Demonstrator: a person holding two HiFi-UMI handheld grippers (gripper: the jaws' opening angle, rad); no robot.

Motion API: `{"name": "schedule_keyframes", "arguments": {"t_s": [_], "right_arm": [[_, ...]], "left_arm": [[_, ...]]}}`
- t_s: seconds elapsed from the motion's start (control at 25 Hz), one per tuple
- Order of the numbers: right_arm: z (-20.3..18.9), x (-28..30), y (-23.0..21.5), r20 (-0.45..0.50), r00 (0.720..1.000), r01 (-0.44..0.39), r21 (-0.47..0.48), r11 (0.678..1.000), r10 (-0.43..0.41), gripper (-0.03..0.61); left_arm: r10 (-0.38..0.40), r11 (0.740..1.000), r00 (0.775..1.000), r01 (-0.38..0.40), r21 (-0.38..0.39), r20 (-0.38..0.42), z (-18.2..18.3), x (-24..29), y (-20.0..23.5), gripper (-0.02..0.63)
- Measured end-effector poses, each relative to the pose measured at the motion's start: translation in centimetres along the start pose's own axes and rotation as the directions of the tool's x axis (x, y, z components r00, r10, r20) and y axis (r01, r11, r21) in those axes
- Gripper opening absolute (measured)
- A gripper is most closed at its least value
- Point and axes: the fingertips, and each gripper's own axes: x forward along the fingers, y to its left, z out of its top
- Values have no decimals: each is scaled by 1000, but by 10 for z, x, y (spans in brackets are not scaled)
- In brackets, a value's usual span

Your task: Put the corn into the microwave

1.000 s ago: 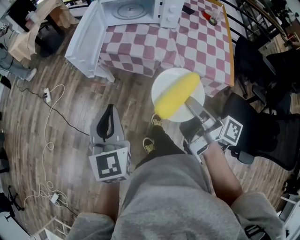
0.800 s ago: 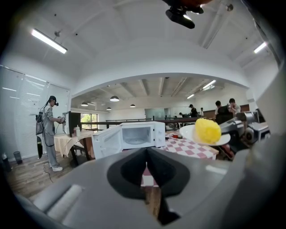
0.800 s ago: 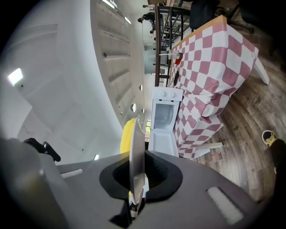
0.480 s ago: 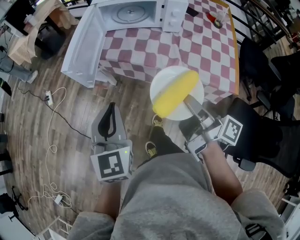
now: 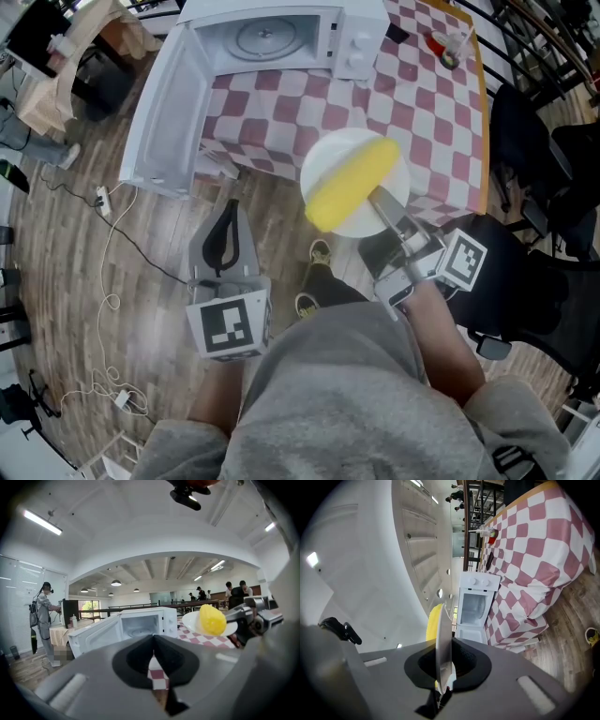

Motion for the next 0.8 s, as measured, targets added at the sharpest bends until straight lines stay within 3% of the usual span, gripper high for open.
{"name": "schedule_keyframes", "arguments": {"t_s": [0.8], "right_arm": [[58, 59, -20, -48, 999, -1, 35, 999, 3, 8]], "left_arm": [[31, 999, 999, -31, 18, -16, 22, 81, 2, 9]]}}
